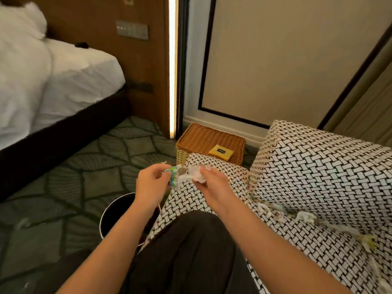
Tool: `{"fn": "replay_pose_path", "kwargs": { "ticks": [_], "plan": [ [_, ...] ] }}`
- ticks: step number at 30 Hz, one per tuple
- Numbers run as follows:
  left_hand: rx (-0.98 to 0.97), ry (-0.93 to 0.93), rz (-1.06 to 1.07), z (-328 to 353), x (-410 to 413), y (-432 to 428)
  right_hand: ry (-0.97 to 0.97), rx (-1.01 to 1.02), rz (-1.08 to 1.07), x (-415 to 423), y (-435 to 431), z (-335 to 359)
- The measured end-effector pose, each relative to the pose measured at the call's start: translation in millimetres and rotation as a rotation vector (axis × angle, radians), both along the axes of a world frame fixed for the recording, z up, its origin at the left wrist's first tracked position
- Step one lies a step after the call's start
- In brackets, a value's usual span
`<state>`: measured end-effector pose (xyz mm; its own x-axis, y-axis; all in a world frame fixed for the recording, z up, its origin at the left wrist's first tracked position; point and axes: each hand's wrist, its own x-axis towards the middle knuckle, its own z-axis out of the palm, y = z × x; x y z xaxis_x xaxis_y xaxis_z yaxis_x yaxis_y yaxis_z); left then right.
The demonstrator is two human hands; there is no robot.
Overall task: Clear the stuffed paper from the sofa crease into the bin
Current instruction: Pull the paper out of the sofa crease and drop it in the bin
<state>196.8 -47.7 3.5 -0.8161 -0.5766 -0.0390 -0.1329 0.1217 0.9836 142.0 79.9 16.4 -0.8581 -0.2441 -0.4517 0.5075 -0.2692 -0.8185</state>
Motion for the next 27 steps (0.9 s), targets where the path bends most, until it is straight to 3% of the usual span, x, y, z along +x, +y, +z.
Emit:
{"fn": "replay_pose_path", "kwargs": {
  "ticks": [9, 13, 19, 27],
  "plan": [
    [-0.164, -0.325, 0.147, -88.4, 18.4, -113.9, 0.154, 0.504, 0.347, -13.4, -122.1, -78.6],
    [-0.22, -0.46, 0.156, -129.7, 20.5, -135.0, 0.166, 0.699, 0.445, -30.5, -151.1, -144.2],
    [-0.228, -0.656, 0.112, -168.9, 4.4, -154.3, 0.137, 0.793, 0.515, -43.1, -182.8, -238.4],
    [-0.257, -0.804, -0.082, -202.4, -9.6, -165.4, 0.04, 0.857, 0.683, -29.6, -191.3, -219.1]
  ]
}}
